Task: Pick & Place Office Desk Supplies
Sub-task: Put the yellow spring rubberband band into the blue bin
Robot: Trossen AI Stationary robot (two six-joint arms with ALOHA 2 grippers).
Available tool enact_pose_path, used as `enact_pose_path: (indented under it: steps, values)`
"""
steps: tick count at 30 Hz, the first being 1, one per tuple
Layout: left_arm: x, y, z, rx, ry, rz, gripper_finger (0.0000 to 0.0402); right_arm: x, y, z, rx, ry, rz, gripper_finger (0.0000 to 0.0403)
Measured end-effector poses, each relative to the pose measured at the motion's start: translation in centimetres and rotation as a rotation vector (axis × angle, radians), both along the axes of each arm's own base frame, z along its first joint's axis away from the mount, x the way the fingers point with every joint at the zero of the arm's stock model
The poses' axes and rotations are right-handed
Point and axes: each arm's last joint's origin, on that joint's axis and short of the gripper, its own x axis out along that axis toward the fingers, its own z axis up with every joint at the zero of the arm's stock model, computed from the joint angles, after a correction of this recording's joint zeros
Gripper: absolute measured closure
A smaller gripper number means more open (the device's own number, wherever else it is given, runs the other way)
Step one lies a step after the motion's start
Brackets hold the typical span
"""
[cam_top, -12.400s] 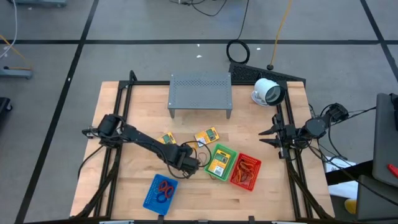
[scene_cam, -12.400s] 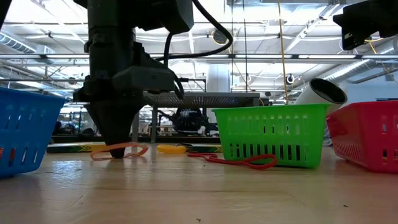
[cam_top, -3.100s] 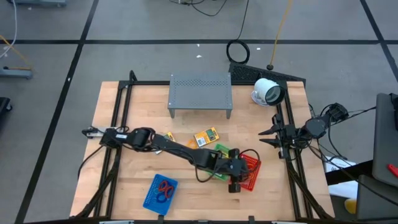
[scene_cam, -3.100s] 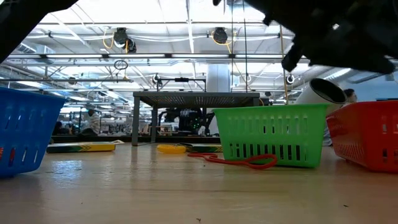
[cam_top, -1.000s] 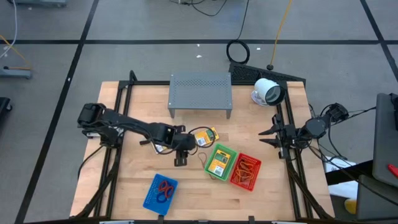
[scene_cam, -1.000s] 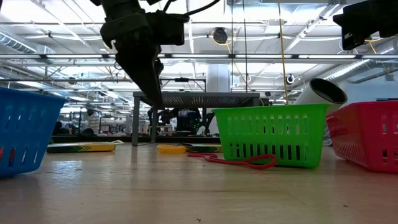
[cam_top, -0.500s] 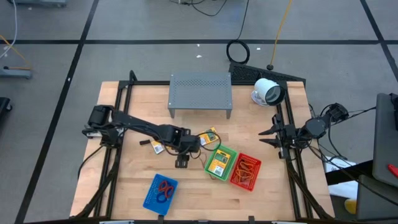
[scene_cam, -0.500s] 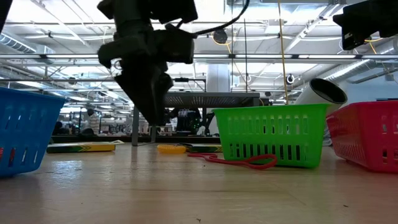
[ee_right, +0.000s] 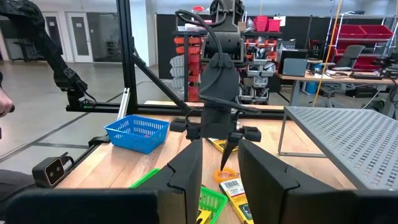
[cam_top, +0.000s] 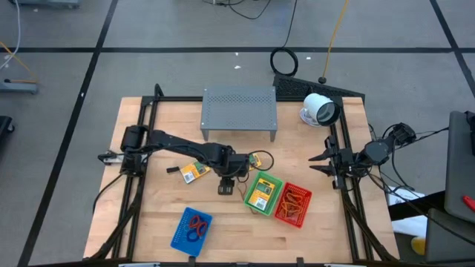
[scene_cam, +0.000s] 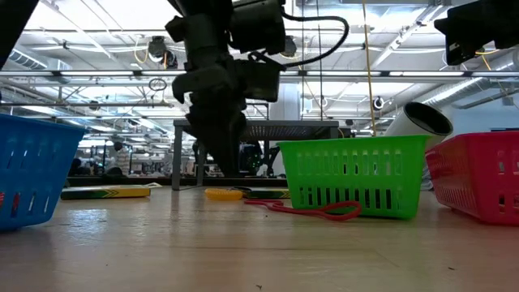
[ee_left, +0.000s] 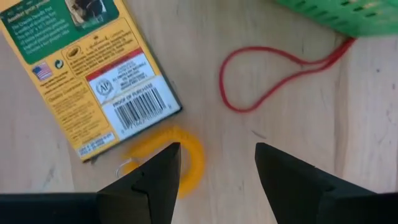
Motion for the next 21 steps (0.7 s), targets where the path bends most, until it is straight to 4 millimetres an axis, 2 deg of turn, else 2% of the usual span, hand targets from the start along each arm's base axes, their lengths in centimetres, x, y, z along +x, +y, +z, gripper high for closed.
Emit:
enact_pose_path:
  steps: [5,21]
  values:
    - [0.15,0.11,-0.99,-0.044,0.034,-0.003,0.0189,-0.01,0.0,0.01,0.0,-0.001,0.0,0.0308]
    - [0.0,0.77,-1.11,0.002,0.056,0.063,0.0188,0.0,0.0,0.01,0.0,0.0,0.0,0.0307]
